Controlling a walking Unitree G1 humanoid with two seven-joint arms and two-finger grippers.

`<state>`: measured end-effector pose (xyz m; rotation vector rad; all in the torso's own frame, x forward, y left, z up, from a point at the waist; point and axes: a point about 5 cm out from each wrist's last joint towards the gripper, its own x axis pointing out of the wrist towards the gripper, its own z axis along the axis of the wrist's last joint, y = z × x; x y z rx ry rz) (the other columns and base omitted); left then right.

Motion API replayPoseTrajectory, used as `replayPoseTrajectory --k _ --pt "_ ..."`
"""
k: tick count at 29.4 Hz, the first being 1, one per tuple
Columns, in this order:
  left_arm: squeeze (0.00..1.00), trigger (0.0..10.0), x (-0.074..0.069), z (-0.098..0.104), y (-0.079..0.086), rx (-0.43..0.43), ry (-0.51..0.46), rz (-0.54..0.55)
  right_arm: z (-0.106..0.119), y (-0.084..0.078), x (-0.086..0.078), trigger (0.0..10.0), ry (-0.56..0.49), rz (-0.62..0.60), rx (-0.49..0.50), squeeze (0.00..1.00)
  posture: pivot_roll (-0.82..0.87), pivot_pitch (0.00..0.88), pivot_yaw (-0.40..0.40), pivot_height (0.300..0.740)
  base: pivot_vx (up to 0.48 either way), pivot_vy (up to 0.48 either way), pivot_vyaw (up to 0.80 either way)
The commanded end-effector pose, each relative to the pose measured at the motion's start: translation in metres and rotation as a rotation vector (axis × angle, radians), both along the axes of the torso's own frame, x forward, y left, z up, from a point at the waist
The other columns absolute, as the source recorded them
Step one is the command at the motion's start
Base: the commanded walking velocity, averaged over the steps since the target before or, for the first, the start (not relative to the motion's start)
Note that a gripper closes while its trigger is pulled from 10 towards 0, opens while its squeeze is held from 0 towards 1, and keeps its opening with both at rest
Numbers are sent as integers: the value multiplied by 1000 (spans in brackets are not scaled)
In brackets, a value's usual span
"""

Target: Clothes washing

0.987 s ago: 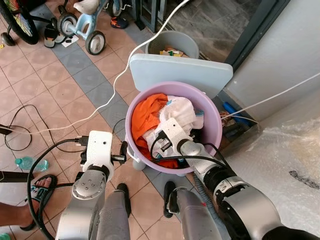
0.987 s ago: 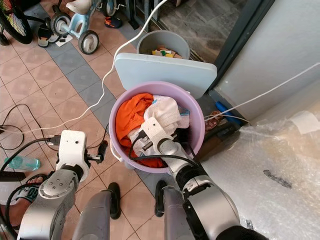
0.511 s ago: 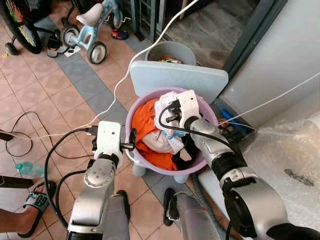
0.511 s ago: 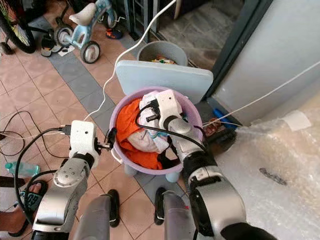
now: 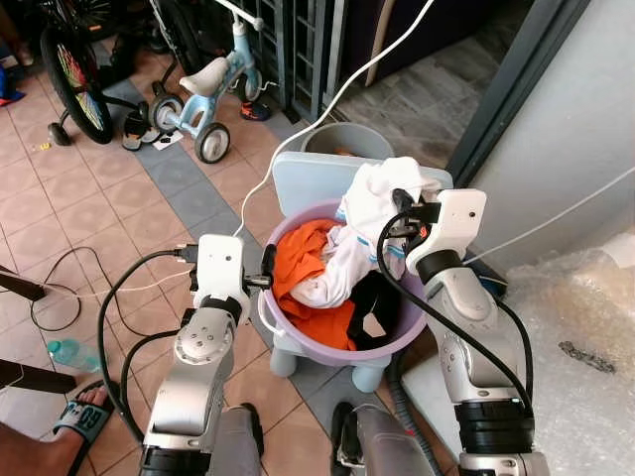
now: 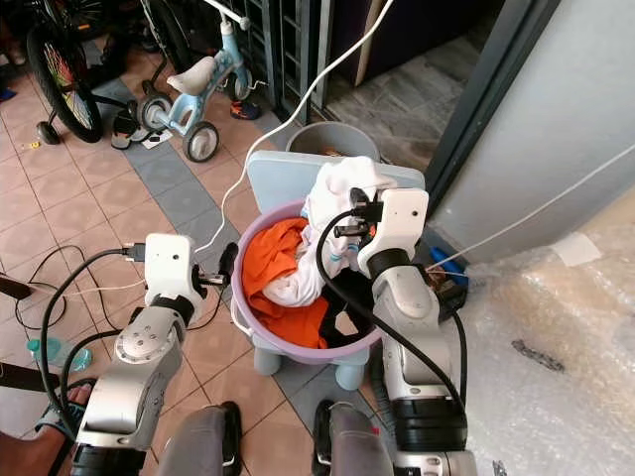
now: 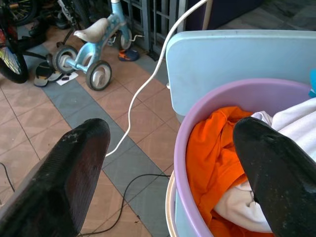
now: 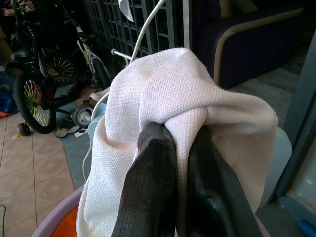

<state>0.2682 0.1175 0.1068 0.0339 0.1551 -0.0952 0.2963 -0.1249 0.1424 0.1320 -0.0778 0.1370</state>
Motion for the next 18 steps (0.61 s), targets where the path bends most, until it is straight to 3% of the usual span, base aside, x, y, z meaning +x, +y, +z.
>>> replayPoseTrajectory --k 1,2,3,4,5,7,9,18 --pt "0 10000 1 -2 -1 -5 7 -14 10 6 -4 0 -43 1 -3 0 -26 139 30 740 -330 0 0" --pt "0 10000 2 -1 -2 -4 2 -23 14 14 -8 0 -64 22 -16 0 -28 133 28 740 -330 0 0" --pt "0 10000 3 -1 -2 -4 1 -25 17 16 -10 1412 -76 33 -37 0 -28 130 27 740 -334 0 0" --pt "0 10000 3 -1 -2 -4 1 -25 17 16 -10 1412 -76 33 -37 0 -28 130 27 740 -334 0 0" --pt "0 10000 5 0 -2 -5 -1 -26 20 17 -10 2627 -87 44 -53 0 -28 133 24 740 -341 0 0" --pt "0 10000 5 0 -3 -6 -2 -26 22 15 -8 2549 -85 41 -52 0 -25 132 19 740 -341 0 0" --pt "0 10000 5 -1 -3 -11 4 -26 24 13 -4 3843 -84 40 -57 0 -23 133 18 740 -337 0 0" --pt "0 10000 2 -6 -4 -3 17 -34 44 9 14 4314 -159 25 -109 0 -11 128 25 740 -377 0 0"
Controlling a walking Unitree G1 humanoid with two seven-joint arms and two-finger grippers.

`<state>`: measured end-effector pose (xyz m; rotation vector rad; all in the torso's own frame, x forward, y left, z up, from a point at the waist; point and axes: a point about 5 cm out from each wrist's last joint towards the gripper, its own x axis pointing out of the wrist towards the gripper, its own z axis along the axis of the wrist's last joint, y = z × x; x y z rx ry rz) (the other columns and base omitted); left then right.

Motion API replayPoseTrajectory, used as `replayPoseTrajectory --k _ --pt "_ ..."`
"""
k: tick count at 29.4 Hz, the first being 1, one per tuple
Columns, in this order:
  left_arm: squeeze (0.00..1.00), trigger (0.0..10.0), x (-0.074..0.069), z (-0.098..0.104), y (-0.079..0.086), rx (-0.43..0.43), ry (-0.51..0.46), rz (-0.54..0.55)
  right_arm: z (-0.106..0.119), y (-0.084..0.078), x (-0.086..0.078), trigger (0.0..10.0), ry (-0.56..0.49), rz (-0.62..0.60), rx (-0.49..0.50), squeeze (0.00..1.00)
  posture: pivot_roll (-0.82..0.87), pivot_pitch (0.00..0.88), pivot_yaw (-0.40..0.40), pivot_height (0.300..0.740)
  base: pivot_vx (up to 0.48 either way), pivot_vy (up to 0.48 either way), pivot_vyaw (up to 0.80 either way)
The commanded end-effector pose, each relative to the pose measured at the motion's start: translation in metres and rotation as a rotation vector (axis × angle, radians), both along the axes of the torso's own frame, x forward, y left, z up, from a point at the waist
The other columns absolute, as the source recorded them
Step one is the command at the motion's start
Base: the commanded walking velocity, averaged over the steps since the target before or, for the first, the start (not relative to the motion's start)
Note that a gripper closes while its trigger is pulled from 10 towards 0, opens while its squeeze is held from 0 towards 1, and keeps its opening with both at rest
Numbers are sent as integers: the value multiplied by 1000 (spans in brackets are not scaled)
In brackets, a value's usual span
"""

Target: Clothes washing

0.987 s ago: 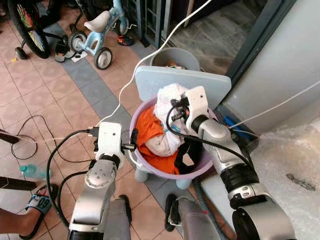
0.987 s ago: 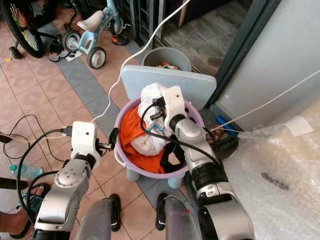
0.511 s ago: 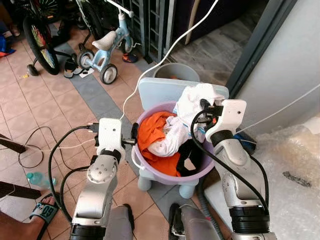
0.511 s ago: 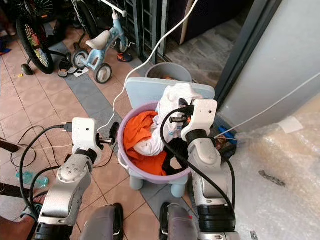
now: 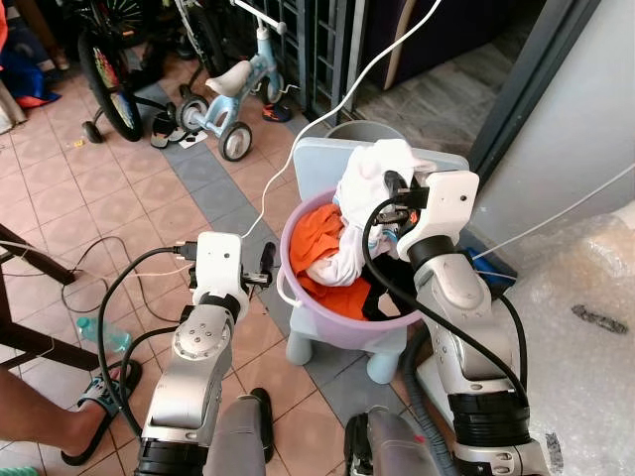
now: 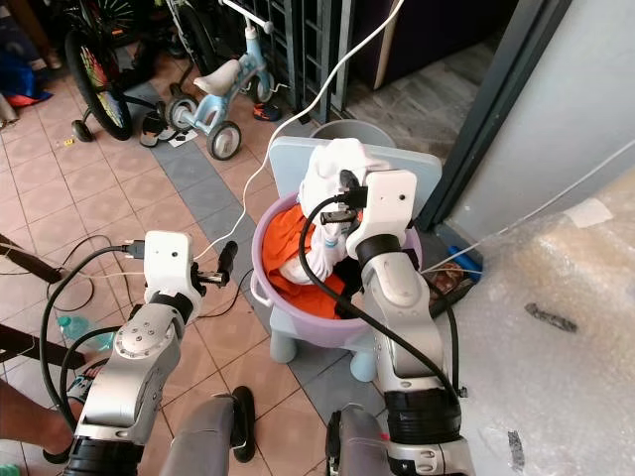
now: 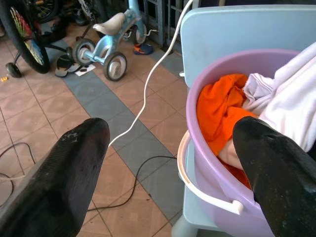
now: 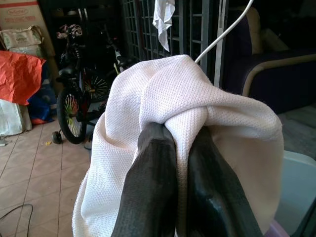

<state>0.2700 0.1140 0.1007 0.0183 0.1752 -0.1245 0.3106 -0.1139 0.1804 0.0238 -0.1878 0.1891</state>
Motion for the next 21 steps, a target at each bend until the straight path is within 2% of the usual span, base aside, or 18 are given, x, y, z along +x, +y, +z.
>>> replayPoseTrajectory --k 1,10,11,12,13,16,17,18,21 --pt "0 10000 0 -1 1 17 -1 -3 7 -2 1 4196 -52 -16 -16 0 -13 126 31 740 -416 0 0" --pt "0 10000 5 1 -7 8 -15 -34 10 -10 7 3922 -61 -41 -35 0 -26 113 37 740 -395 0 0" --pt "0 10000 6 1 -9 5 -19 -44 9 -10 7 4353 -53 -43 -37 0 -25 111 36 740 0 0 0" --pt "0 10000 6 2 -10 0 -24 -49 9 -10 7 6039 -50 -43 -39 0 -25 111 36 740 0 0 0" --pt "0 10000 6 2 -11 -2 -26 -52 8 -9 7 10000 -50 -43 -46 0 -25 111 35 740 0 0 -500" --pt "0 10000 6 3 -9 -10 -29 -52 11 -11 9 10000 -74 -71 -120 0 -25 107 33 740 0 0 -800" --pt "0 10000 7 3 -9 -12 -29 -50 12 -11 9 10000 -95 -85 -177 0 -26 108 32 740 0 0 -775" --pt "0 10000 7 3 -8 -16 -31 -48 16 -12 10 10000 -142 -113 -288 0 -26 105 31 740 0 0 -756" --pt "0 10000 8 3 -8 -16 -35 -48 25 -23 14 10000 -184 -199 -312 0 -25 103 31 740 0 0 -744"
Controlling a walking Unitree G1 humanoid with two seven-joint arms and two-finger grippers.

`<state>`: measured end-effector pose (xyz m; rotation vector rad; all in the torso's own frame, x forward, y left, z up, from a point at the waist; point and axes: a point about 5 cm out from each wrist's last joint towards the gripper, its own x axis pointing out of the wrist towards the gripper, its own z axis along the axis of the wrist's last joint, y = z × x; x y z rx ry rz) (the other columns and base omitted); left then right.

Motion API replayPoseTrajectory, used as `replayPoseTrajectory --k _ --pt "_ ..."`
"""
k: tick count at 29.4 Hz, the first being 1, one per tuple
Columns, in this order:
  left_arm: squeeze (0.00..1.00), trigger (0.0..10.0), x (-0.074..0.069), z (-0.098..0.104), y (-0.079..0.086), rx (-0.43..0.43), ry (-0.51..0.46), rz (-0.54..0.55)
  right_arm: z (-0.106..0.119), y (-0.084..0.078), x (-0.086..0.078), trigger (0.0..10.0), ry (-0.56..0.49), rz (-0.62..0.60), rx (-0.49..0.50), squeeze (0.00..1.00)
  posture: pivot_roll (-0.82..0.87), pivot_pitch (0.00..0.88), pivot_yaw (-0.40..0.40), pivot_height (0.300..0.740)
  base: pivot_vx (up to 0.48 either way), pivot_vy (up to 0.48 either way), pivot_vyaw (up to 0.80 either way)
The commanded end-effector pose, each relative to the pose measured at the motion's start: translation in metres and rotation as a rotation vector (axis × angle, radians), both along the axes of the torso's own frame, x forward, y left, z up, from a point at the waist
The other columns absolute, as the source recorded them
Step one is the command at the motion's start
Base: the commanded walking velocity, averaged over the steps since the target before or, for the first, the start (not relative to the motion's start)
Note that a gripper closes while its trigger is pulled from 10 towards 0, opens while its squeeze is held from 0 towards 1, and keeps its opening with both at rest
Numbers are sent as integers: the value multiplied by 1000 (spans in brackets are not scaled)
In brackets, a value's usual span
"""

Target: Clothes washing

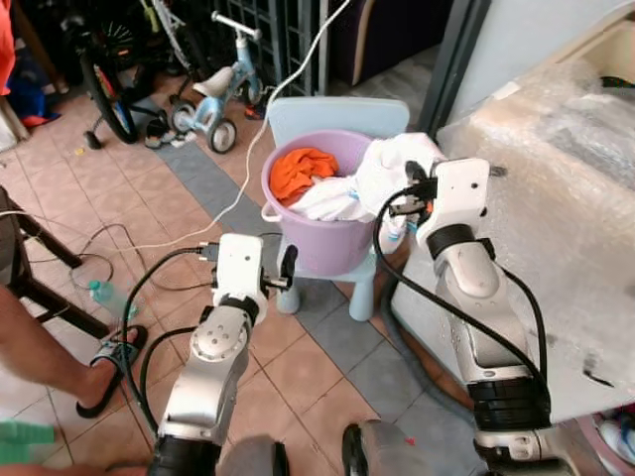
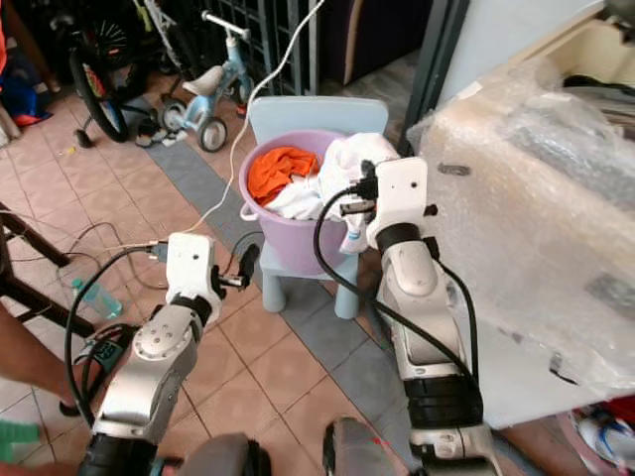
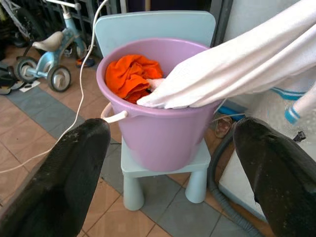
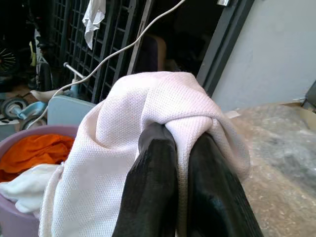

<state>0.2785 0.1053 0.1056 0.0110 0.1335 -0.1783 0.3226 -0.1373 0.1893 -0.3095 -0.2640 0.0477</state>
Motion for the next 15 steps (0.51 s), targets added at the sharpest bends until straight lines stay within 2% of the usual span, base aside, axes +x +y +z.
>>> replayPoseTrajectory --k 1,2,3,4,7,13,15 --pt "0 10000 0 -1 0 -2 3 5 19 -3 3 10000 -96 -44 -18 0 -25 103 31 740 0 0 -744" --pt "0 10000 0 0 0 -7 -3 4 29 -12 5 10000 -140 -96 -38 0 -27 100 31 740 0 0 -750" --pt "0 10000 0 0 0 -7 -3 4 29 -12 5 10000 -140 -96 -38 0 -27 100 31 740 0 0 -750" --pt "0 10000 1 0 0 -9 -5 5 40 -22 7 10000 -185 -153 -49 0 -30 100 31 740 0 0 -744" --pt "0 10000 2 1 1 -24 -8 5 48 -31 10 10000 -207 -190 -41 0 -33 101 32 740 0 0 -756" --pt "0 10000 5 8 1 -65 -40 -9 48 -34 16 10000 -215 -200 -53 0 -34 106 32 740 0 0 -768" --pt "0 10000 5 10 2 -68 -50 7 49 -28 17 10000 -225 -149 -36 0 -33 107 32 740 0 0 0"
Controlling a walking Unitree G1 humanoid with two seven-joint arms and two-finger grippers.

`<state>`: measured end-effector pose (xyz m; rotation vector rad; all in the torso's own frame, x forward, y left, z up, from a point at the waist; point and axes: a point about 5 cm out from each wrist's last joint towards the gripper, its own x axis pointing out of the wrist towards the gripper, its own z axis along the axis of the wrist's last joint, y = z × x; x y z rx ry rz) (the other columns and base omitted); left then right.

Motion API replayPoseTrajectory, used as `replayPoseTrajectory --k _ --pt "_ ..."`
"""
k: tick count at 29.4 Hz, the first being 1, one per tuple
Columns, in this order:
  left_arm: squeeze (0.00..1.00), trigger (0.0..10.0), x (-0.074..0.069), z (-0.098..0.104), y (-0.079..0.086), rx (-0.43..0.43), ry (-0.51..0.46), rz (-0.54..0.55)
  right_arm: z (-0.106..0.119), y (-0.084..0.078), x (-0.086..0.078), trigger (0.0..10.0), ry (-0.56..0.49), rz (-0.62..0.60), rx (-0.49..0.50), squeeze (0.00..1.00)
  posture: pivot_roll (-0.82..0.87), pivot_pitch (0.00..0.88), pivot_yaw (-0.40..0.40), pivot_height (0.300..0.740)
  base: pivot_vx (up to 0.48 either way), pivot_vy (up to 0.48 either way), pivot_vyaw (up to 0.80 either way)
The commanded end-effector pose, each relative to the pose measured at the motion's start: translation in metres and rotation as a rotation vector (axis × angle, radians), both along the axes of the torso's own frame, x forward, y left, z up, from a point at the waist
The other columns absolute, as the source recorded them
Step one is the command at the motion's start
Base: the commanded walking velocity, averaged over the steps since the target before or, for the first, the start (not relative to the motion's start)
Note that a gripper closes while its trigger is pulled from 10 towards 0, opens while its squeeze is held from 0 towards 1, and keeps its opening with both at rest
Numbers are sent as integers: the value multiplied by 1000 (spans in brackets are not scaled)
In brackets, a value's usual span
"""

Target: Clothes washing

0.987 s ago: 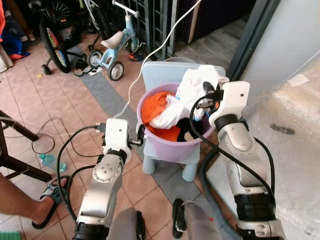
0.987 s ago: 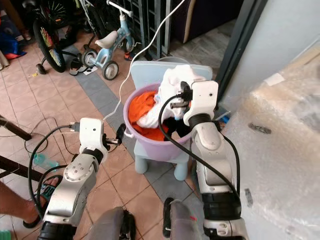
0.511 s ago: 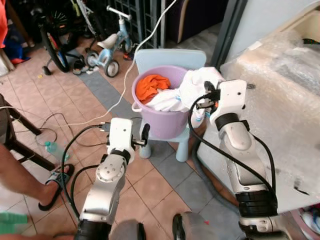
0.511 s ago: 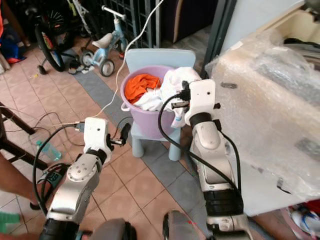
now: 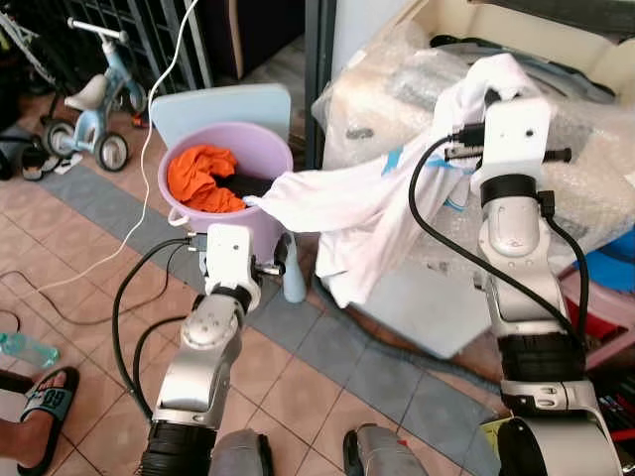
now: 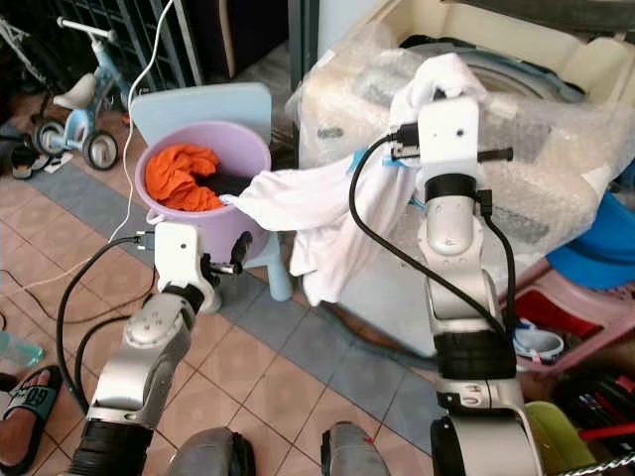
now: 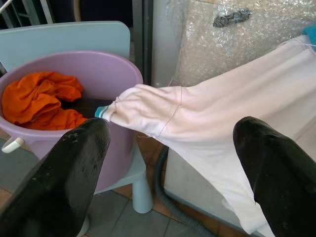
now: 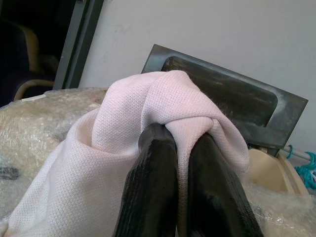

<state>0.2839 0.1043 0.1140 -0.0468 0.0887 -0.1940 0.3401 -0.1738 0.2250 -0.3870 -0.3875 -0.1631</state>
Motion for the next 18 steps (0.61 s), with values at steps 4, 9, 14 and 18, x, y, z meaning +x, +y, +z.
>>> replayPoseTrajectory --k 4,9,14,18 --pt "0 10000 2 4 11 -11 -20 64 20 23 4 10000 -76 152 -16 0 -29 111 33 740 66 0 0" --pt "0 10000 6 3 20 -17 -12 106 26 30 10 10000 -83 205 -37 0 -25 114 29 740 339 0 0" --pt "0 10000 4 4 22 -32 -11 116 23 27 14 10000 -61 198 6 0 -17 114 25 740 421 0 -608" --pt "0 10000 1 3 18 -43 -6 108 31 27 18 10000 -83 198 -2 0 -20 116 27 740 427 0 -800"
